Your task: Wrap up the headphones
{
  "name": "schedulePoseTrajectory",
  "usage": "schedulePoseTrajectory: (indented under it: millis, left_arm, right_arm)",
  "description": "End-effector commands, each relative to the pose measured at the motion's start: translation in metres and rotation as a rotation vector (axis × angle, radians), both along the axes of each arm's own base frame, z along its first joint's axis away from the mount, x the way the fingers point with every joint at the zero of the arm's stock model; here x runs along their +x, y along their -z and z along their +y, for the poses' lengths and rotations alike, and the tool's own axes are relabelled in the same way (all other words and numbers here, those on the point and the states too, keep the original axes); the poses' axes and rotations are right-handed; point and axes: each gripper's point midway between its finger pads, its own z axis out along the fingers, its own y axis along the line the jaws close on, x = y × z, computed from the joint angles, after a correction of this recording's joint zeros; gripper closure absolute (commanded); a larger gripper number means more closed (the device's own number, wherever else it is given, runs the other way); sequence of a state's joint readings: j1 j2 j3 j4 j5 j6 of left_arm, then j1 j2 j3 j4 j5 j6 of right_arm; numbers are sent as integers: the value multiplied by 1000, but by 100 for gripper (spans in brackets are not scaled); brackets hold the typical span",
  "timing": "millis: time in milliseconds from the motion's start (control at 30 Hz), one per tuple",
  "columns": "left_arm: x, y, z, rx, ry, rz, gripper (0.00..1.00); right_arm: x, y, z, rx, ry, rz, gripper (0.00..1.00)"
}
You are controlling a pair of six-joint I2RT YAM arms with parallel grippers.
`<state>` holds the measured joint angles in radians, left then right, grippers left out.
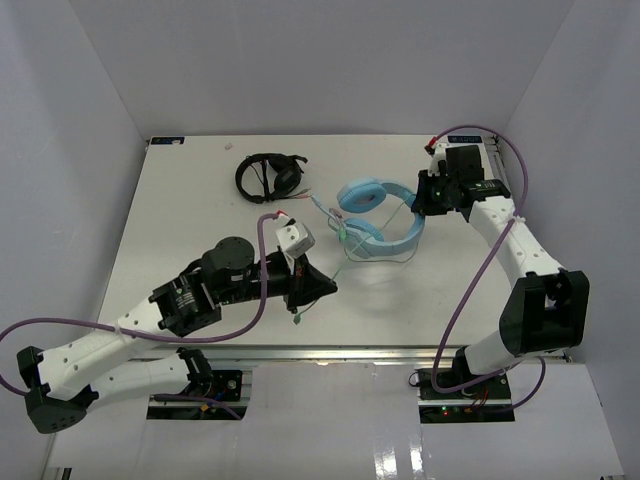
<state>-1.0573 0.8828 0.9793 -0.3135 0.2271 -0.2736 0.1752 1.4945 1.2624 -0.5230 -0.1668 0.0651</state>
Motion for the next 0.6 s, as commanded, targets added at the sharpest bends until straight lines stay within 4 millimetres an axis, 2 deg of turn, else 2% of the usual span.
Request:
schedulePoseTrajectory:
  millis: [0, 167, 233, 333, 567]
  left_arm:
    - [-26, 38, -4, 25, 117, 121, 100]
    - [-28, 85, 9, 98, 83, 166, 100]
    - [-23, 100, 15, 131, 40, 167, 100]
    - [-18, 125, 23, 185, -6, 178, 100]
    - [0, 168, 33, 301, -82, 227, 100]
  right_arm:
    - [19, -70, 13, 145, 5, -158, 92]
    - [21, -100, 15, 214, 8, -182, 92]
    - [18, -107, 16, 231, -2, -186, 92]
    - [14, -113, 16, 237, -15, -192, 92]
    - [5, -118, 14, 243, -44, -193, 92]
